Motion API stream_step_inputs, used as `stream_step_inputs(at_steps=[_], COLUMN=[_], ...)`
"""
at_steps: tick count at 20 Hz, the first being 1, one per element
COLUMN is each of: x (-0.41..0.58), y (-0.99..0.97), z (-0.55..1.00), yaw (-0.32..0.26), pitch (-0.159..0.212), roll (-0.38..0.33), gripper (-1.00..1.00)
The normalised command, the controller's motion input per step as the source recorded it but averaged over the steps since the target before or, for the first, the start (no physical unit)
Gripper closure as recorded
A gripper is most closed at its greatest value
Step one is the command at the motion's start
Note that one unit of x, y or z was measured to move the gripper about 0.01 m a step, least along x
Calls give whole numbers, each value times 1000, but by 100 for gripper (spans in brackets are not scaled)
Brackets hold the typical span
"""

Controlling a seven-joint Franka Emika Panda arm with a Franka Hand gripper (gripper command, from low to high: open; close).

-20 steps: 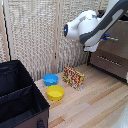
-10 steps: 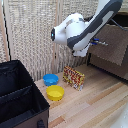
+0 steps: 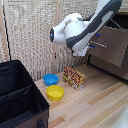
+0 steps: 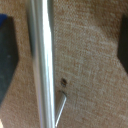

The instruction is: With caution, bring your gripper towards the upper drawer's hold. Grasp the drawer hold tightly with your gripper tool. Pull the drawer in your direction to reveal the contents of the top drawer.

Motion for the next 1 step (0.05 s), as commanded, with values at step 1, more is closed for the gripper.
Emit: stream_step_inputs(at_steps=[1], x=[71], y=[0], z=[231], yaw=[-9], pitch=[0], roll=[0], gripper=[-100])
